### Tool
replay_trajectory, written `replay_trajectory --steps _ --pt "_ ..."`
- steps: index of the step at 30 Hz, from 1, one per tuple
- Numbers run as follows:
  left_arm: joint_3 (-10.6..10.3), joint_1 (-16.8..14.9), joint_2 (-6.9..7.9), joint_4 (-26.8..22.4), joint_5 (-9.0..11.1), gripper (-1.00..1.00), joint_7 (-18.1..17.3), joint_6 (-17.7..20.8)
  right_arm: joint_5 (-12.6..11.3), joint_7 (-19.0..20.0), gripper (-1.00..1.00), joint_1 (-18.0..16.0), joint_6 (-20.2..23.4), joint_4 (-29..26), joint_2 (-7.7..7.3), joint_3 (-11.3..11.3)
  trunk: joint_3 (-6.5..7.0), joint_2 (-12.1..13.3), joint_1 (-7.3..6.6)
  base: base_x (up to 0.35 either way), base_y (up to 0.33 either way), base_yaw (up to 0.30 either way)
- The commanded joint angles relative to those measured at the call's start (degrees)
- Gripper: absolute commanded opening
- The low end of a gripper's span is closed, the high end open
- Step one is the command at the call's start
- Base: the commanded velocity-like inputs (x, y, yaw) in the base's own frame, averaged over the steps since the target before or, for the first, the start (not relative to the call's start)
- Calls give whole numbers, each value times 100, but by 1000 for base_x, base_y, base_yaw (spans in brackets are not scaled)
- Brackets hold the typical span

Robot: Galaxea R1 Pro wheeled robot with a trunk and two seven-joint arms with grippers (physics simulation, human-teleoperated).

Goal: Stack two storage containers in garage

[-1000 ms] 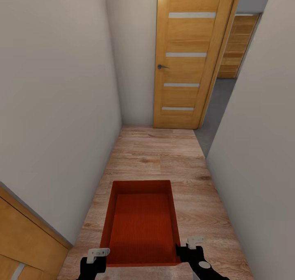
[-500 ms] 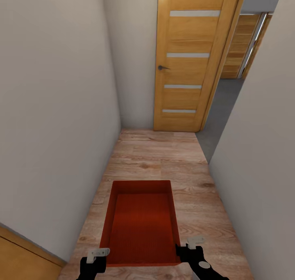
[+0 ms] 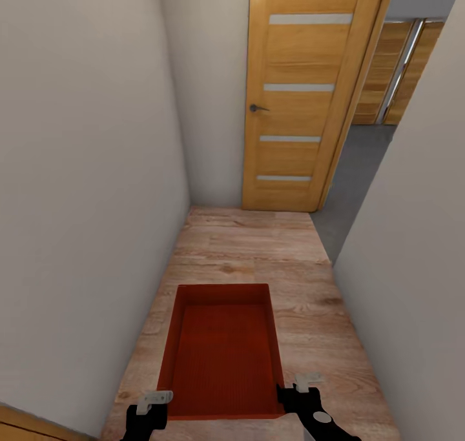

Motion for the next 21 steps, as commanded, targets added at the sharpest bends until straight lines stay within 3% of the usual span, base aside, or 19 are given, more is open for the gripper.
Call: replay_trajectory --steps 1,21 --pt "103 -5 3 -10 38 -100 43 -16 -6 -61 -100 -4 -20 9 -94 -41 -4 -2 3 337 0 0" --pt "103 -5 3 -10 38 -100 42 -17 -6 -61 -100 -4 -20 9 -94 -40 -4 -2 3 343 0 0"
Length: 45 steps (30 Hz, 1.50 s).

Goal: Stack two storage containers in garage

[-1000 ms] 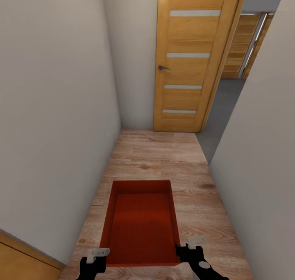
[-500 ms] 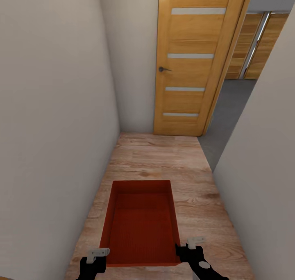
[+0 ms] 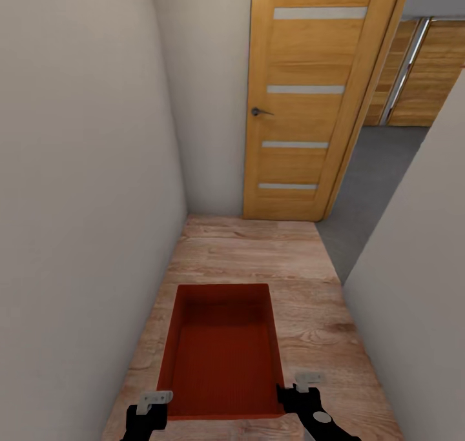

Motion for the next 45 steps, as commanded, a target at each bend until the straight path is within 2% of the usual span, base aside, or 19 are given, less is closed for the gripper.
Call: replay_trajectory --steps 1,13,26,45 --pt "104 -5 3 -10 34 -100 43 -16 -6 -61 -100 -4 -20 9 -94 -40 -4 -2 3 344 0 0" --pt "104 -5 3 -10 34 -100 43 -16 -6 -61 -100 -4 -20 9 -94 -40 -4 -2 3 319 0 -10" --pt "104 -5 3 -5 34 -100 43 -8 -6 -61 -100 -4 -20 9 -94 -40 -4 -2 3 39 1 -199" --pt "104 -5 3 -2 34 -100 43 -9 -6 -61 -100 -4 -20 9 -94 -40 -4 -2 3 204 135 -17"
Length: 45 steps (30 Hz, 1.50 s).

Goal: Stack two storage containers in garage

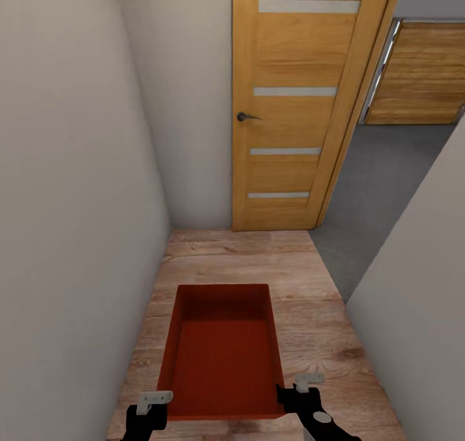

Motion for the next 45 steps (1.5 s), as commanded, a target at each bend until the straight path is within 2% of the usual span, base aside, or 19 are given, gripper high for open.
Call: replay_trajectory --steps 1,28,45 --pt "98 -4 3 -7 41 -100 45 -17 -4 -62 -100 -5 -20 7 -94 -41 -4 -2 0 45 29 -75" --pt "98 -4 3 1 41 -100 45 -14 -4 -62 -100 -5 -20 7 -94 -41 1 -2 0 6 3 -224" --pt "98 -4 3 2 41 -100 45 -14 -4 -62 -100 -5 -20 7 -94 -41 2 -2 0 274 19 -18"
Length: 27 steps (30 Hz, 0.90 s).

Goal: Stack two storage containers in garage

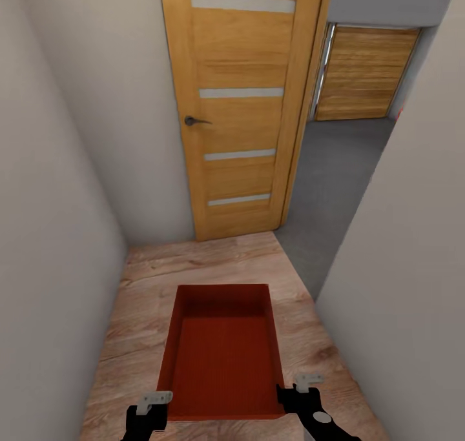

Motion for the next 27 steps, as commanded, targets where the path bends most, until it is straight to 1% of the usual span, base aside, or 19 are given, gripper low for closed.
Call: replay_trajectory --steps 1,12,18,27 --pt "92 -5 3 -5 45 -100 46 -16 -3 -64 -100 -5 -21 6 -94 -44 -4 -2 2 157 205 0" --pt "92 -5 3 -4 44 -100 46 -16 -3 -64 -100 -5 -21 6 -94 -44 -4 -2 2 108 262 0" --pt "92 -5 3 -5 41 -100 46 -17 -3 -64 -100 -5 -21 6 -94 -44 -4 -2 2 35 58 -34" --pt "92 -5 3 -5 44 -100 46 -17 -3 -64 -100 -5 -21 6 -94 -44 -4 -2 2 3 5 -231"
